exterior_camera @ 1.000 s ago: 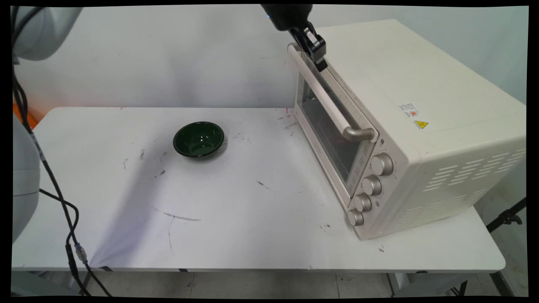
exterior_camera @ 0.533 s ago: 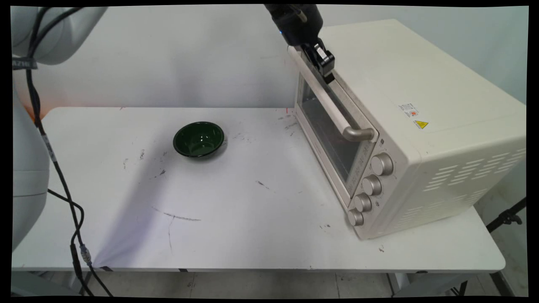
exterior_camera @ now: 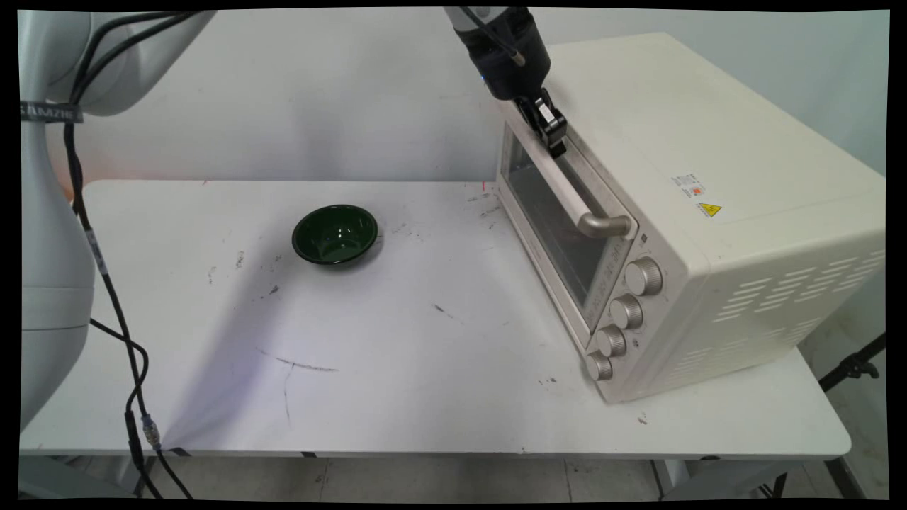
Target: Open the oven
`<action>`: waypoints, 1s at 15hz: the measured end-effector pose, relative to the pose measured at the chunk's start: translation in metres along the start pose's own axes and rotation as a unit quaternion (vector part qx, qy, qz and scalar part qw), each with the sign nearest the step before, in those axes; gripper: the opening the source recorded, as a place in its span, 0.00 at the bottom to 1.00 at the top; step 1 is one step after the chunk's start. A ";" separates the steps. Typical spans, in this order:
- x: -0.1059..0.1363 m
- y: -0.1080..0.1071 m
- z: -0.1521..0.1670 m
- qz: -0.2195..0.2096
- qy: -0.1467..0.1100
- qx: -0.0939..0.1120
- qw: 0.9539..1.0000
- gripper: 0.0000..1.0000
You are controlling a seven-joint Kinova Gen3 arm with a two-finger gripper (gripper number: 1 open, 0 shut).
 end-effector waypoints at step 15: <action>-0.026 0.011 0.016 0.045 -0.025 0.015 0.999 0.00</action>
